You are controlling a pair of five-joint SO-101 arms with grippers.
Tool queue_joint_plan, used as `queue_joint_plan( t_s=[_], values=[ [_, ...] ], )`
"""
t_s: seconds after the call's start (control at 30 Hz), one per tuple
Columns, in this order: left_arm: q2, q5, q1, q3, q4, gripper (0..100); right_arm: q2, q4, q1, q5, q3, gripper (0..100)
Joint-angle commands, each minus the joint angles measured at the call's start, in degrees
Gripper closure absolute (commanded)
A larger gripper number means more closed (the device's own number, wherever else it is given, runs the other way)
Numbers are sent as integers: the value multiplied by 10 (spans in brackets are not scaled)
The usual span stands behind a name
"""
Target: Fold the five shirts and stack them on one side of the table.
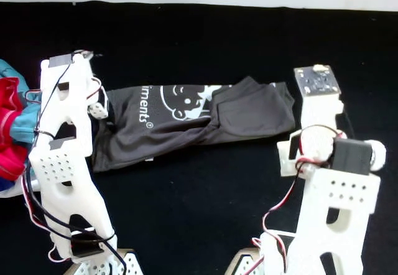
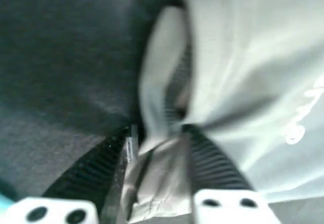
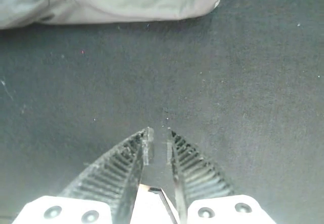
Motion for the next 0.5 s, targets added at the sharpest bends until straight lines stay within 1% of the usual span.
queue_joint_plan(
  t_s=[0.0, 0.13, 0.27, 0.37, 0.4, 0.47],
  values=[
    [1, -29, -33, 3, 4, 993, -57, 7, 3, -12, 0, 943],
    [1, -66, -80, -50, 33, 991, -133, 7, 4, -12, 33, 943],
    [1, -92, -104, -147, 91, 991, -176, 1, 6, -11, 140, 943],
    [1, -101, -115, -218, 128, 991, -189, -47, 8, -10, 241, 943],
    [1, -101, -119, -240, 136, 991, -189, -71, 19, -6, 266, 943],
    [1, -101, -132, -284, 153, 991, -187, -128, 49, 27, 312, 943]
  ],
)
